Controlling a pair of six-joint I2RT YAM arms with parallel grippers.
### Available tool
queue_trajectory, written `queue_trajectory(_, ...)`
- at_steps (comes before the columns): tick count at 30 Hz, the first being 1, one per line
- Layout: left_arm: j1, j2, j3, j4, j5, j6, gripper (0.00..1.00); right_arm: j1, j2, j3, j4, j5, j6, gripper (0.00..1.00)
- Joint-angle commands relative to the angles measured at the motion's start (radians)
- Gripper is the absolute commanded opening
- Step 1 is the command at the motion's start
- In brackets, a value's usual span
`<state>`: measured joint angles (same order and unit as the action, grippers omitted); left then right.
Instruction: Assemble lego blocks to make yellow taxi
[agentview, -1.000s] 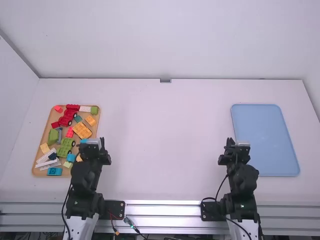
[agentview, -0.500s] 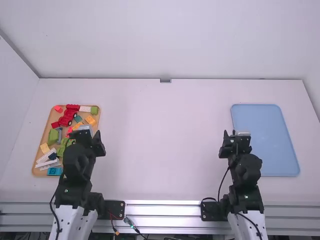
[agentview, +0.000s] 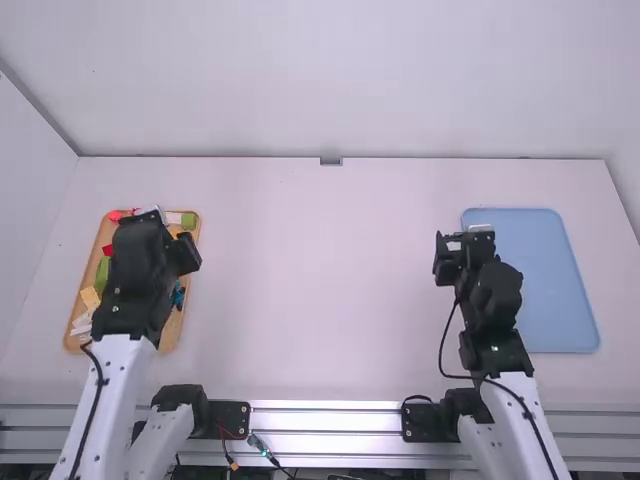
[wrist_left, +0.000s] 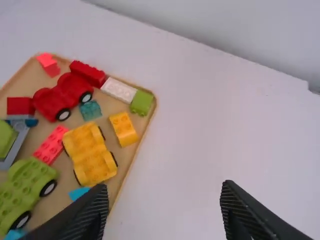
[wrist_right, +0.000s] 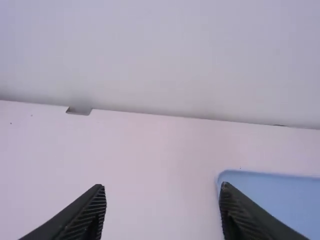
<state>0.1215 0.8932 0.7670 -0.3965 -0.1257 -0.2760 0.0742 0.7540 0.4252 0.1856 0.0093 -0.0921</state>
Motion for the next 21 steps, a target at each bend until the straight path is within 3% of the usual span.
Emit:
queue_trajectory(1,0.037,0.061,0.076,-0.023,-0.010,-0.066,0.64,0.008,0.053,0.065,0.013,0.005,-0.015,0.64)
queue_trajectory(21,0.213,0.694,0.484,-0.276,0.026,-0.218,0.94,0.042,0.436,0.294,0.106,0.013,-0.104,0.94)
